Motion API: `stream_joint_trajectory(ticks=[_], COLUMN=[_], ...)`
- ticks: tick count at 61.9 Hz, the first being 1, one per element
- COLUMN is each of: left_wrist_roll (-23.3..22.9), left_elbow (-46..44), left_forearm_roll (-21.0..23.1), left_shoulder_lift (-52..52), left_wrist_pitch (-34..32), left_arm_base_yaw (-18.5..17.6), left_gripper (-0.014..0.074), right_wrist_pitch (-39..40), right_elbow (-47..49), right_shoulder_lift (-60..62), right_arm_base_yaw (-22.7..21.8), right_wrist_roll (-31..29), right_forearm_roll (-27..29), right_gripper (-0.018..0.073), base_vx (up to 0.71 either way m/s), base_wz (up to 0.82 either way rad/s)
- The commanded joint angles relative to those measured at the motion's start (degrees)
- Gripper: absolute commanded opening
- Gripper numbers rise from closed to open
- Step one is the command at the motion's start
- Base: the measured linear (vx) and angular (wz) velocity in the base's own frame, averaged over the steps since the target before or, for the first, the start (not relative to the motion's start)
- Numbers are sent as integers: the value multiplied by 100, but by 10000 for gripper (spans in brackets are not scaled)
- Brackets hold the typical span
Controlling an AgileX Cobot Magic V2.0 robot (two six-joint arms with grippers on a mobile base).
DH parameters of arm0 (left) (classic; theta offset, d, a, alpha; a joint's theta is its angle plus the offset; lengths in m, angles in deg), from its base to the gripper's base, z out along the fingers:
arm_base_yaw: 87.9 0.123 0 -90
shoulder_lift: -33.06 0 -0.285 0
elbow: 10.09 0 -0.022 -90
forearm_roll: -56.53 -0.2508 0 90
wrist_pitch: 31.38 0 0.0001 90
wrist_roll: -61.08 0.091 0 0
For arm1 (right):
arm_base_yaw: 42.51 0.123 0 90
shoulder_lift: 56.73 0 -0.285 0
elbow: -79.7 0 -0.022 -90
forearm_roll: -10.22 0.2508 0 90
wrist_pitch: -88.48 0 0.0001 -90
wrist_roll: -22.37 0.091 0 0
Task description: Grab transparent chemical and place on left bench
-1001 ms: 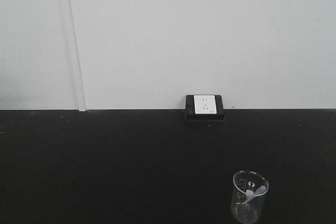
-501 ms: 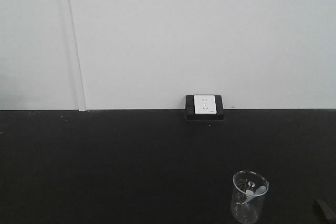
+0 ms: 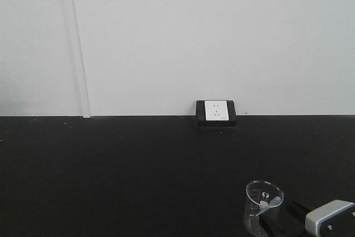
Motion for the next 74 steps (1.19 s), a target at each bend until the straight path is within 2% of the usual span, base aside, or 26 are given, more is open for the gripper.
stream_joint_trajectory(ticks=[1, 15, 29, 40, 59, 65, 74], left_wrist_roll=[-45, -45, -45, -45, -45, -45, -45], left_elbow=[93, 93, 93, 93, 93, 93, 93], left_forearm_roll=[4, 4, 4, 4, 4, 4, 4], left_shoulder_lift=[-110, -110, -110, -110, -110, -110, -110], left_wrist_pitch=[-449, -449, -449, -449, -449, -449, -449], left_arm_base_yaw=[-10, -10, -10, -10, -10, -10, -10], left_gripper=[-3, -3, -3, -3, -3, -3, -3], right_wrist_pitch=[560, 486, 497, 652, 765, 759, 759], right_elbow=[407, 892, 1039, 1039, 1052, 1052, 1052], right_shoulder_lift=[-117, -676, -1056, -1092, -1092, -1092, -1092], right_arm_base_yaw=[-1, -1, -32, -32, -32, -32, -32], right_wrist_roll=[-37, -62, -56, -63, -63, -63, -63], right_forearm_roll=[120, 217, 766, 732, 568, 597, 608], right_gripper=[475, 475, 437, 370, 367, 337, 224], base_vx=[0, 0, 0, 0, 0, 0, 0], base_wz=[0, 0, 0, 0, 0, 0, 0])
